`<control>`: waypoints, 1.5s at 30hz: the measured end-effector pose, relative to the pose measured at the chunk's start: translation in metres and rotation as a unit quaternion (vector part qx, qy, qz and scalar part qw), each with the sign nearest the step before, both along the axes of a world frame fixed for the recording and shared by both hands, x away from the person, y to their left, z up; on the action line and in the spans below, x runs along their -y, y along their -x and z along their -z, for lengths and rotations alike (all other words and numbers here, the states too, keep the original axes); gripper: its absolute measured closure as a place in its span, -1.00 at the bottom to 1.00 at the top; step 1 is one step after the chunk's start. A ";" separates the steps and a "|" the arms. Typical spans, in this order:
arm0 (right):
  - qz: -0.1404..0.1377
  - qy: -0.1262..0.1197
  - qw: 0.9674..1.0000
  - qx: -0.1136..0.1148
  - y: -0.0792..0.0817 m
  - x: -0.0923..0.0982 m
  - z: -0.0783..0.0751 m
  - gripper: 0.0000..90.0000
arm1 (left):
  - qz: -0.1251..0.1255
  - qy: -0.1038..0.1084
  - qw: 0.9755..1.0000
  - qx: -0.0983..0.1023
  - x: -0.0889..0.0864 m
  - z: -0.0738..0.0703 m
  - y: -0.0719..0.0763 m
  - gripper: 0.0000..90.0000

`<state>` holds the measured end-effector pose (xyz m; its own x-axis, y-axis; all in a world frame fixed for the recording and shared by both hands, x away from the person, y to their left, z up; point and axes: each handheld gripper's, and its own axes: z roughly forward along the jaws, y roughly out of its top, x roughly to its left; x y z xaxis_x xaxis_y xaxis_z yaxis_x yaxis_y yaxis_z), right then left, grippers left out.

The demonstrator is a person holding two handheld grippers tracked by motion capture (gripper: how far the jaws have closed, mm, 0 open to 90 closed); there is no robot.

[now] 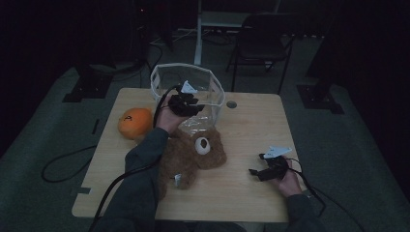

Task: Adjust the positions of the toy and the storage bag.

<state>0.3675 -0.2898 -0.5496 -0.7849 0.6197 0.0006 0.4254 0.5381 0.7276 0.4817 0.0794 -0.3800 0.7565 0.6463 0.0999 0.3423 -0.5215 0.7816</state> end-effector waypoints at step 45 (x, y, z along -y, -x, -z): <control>0.000 0.000 1.000 -0.001 0.000 0.000 0.000 -0.68 | 0.179 0.030 0.983 -0.013 0.045 -0.005 0.086 0.43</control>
<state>0.3673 -0.2897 -0.5494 -0.7849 0.6196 0.0025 0.4266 0.5375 0.7274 0.3957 0.0343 -0.3748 0.9387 0.3414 0.0471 0.1650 -0.5651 0.8083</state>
